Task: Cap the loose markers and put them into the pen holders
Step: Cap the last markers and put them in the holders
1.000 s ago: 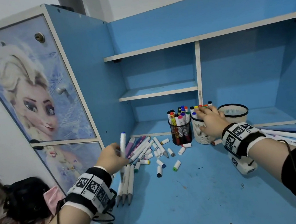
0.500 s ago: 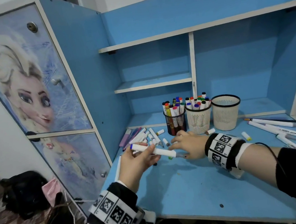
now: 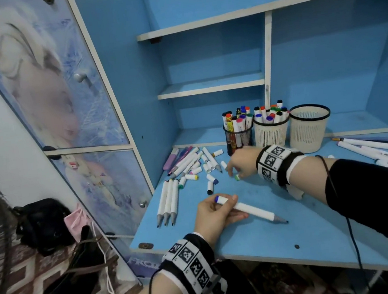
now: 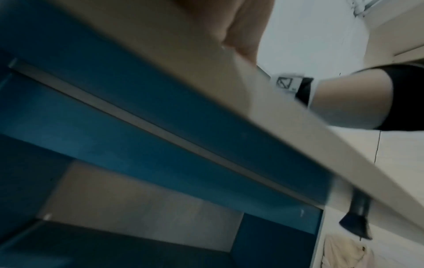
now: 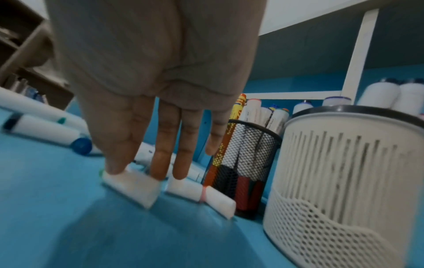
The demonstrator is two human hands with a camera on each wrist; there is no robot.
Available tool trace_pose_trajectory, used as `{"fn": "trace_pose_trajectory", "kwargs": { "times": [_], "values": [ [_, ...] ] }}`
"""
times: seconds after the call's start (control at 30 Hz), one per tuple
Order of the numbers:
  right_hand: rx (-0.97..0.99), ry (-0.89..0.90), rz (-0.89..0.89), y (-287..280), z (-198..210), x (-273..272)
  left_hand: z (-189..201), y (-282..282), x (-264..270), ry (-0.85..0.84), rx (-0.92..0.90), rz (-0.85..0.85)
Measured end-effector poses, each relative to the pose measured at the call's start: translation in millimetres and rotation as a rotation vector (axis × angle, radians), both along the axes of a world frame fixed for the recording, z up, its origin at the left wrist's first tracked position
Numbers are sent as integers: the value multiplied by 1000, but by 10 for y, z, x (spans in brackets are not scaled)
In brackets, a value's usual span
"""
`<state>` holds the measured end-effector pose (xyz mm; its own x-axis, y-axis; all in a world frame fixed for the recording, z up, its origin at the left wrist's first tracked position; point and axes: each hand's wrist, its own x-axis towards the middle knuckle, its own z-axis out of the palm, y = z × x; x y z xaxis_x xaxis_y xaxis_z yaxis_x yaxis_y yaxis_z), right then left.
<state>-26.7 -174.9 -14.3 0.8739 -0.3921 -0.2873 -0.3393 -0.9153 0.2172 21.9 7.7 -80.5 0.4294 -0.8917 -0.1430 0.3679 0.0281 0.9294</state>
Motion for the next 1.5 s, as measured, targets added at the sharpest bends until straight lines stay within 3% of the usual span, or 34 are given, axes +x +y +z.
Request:
{"fn": "trace_pose_trajectory", "kwargs": {
  "times": [0.17,0.57,0.87,1.3,1.5],
  "values": [
    [76,-140,-14,-53,75,281,-91,-23,25,-7,-69,17],
    [157,-39,121,-100,-30,702,-180,-102,86,19,-106,26],
    [64,-145,-10,-299,-61,854,-183,-118,86,20,-105,36],
    [233,-53,-18,-401,-88,874,-183,-123,91,-4,-91,25],
    [288,-156,-76,-481,-66,832,-177,-124,87,-14,-91,20]
  ]
}}
